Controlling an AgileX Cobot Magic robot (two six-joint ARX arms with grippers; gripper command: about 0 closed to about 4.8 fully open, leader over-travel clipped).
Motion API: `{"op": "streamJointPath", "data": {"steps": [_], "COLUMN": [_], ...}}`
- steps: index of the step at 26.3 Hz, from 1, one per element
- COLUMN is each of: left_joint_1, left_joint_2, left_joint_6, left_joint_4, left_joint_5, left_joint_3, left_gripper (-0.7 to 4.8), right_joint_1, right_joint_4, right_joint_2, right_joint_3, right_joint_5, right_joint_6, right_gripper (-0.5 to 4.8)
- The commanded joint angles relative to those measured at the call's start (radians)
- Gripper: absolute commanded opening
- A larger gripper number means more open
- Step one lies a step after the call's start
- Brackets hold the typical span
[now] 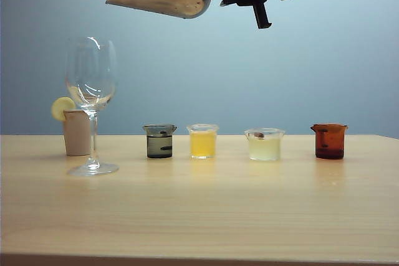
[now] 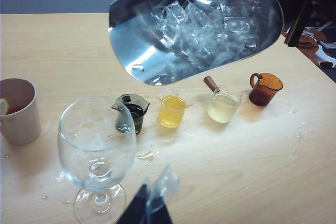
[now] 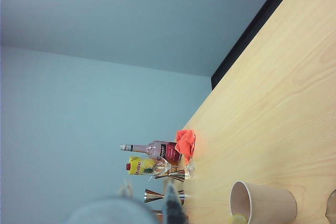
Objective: Pick up the ice scoop on the desk filled with ice cubes, pour the ice into the goblet, and finally put the scoop back on the table.
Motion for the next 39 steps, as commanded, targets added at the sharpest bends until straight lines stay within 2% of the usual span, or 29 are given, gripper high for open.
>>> {"op": "streamJointPath", "data": {"steps": [1,7,21,25,39], "left_joint_1": [0.002,0.002,0.069,0.113,0.124], "left_joint_2": [-0.003,-0.004,-0.026,-0.027,-0.026], "left_joint_6": [-0.003,-0.006,0.024,0.024,0.027], "left_joint_4": [0.014,0.012,-0.050,-0.052,-0.055], "left_joint_5": [0.005,0.001,-0.021,0.050,0.069], "left_joint_3": [0.003,0.003,0.003,0.003,0.003], "left_gripper": [-0.05,-0.05,-0.05,-0.06,-0.05], "right_joint_1": [0.020,0.069,0.075,0.075,0.095], "right_joint_4": [0.027,0.021,0.005,0.006,0.006], "right_joint_2": [-0.002,0.020,0.020,0.020,0.020], "right_joint_3": [0.010,0.010,0.010,0.010,0.011], "right_joint_5": [-0.001,0.027,0.084,0.105,0.163], "right_joint_6": [0.009,-0.012,-0.076,-0.093,-0.153], "right_gripper": [-0.06,-0.06,-0.06,-0.06,-0.06]}}
